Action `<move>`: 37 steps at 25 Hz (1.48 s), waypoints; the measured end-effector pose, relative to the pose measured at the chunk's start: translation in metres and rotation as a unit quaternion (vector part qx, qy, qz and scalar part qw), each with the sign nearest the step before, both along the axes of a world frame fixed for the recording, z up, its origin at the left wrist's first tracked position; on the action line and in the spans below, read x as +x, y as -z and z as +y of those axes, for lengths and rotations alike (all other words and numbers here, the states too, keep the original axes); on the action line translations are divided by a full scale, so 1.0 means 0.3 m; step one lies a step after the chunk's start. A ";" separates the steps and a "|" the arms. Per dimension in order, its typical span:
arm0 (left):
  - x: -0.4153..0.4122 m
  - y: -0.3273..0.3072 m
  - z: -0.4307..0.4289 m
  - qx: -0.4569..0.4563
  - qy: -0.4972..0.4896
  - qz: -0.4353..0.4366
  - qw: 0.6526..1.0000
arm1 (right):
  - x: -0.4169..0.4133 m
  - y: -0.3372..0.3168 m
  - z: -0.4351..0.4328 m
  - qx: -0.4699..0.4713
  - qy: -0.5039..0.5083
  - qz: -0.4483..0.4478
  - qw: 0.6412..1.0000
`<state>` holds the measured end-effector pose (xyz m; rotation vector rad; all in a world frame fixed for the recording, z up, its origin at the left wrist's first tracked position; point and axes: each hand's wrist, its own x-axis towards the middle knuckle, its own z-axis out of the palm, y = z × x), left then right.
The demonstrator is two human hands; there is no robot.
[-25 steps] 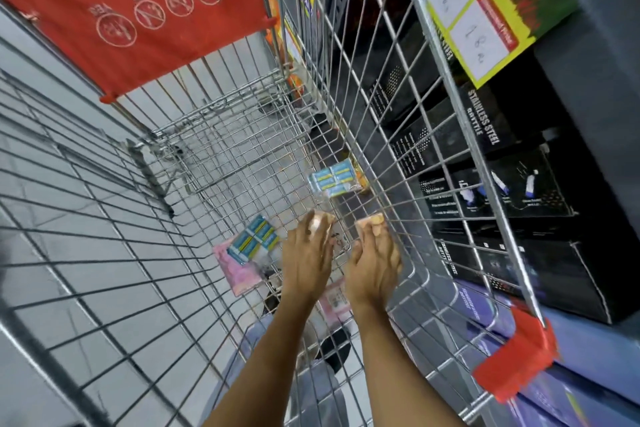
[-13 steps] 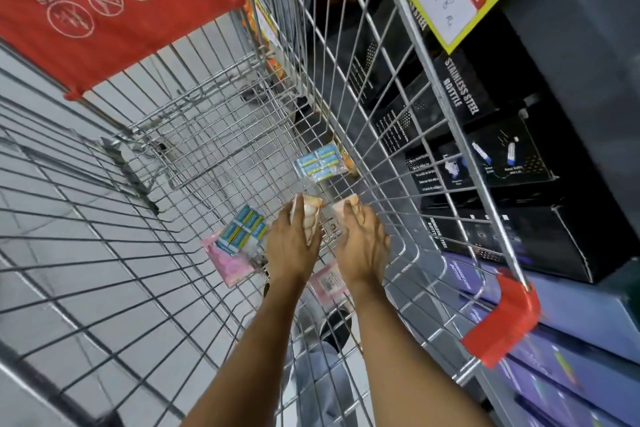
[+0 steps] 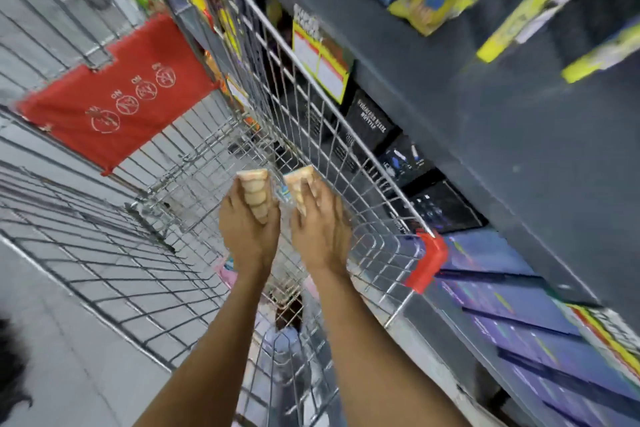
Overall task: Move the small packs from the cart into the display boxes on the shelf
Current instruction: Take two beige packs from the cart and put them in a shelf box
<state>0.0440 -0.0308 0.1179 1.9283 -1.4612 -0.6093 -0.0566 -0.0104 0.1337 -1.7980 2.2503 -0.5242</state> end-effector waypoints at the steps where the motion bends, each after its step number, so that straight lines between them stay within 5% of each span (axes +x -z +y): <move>1: 0.005 -0.052 -0.011 -0.019 0.002 0.004 1.000 | 0.003 -0.055 -0.006 -0.024 -0.002 -0.010 1.000; 9: -0.133 -0.494 -0.089 -0.174 0.058 0.066 0.981 | -0.139 -0.503 -0.042 -0.202 0.041 -0.003 0.978; 18: -0.496 -0.866 -0.035 -0.211 0.209 0.106 0.949 | -0.482 -0.850 0.106 -0.276 0.192 0.031 0.941; 26: -0.883 -0.928 0.152 -0.198 0.383 0.114 0.895 | -0.827 -0.882 0.397 -0.251 0.348 0.105 0.897; 37: -1.203 -0.814 0.286 -0.109 0.497 0.016 0.861 | -0.969 -0.766 0.534 -0.154 0.452 -0.014 0.878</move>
